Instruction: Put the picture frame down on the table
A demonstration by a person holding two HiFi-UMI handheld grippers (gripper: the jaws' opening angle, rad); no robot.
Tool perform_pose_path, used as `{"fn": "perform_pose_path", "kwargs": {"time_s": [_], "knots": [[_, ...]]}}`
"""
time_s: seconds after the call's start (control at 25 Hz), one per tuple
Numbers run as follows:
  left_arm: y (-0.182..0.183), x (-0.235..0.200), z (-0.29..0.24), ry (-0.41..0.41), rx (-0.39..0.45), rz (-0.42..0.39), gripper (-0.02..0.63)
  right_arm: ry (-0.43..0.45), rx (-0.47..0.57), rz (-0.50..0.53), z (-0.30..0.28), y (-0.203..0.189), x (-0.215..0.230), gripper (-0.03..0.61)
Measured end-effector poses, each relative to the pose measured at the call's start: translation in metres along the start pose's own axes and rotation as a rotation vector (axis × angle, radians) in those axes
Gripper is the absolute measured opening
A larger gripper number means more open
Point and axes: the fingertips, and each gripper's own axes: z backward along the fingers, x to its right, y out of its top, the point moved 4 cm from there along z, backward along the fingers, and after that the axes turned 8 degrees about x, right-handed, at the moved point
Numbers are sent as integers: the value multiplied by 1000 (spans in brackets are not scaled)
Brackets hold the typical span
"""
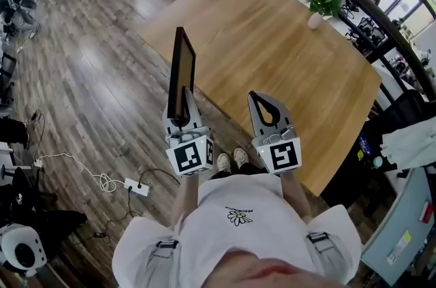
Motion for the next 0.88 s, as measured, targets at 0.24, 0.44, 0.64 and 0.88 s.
{"fn": "perform_pose_path", "kwargs": {"time_s": [0.24, 0.44, 0.64, 0.88], "knots": [[-9, -2, -26, 4, 3, -15, 23, -11, -16, 6, -28, -18, 18, 8], [-2, 1, -46, 0, 34, -17, 23, -11, -18, -32, -42, -24, 29, 8], [-8, 9, -52, -33, 7, -29, 23, -35, -46, -39, -38, -30, 33, 8], [4, 38, -79, -194, 66, -203, 23, -80, -59, -26, -29, -28, 37, 8]]}}
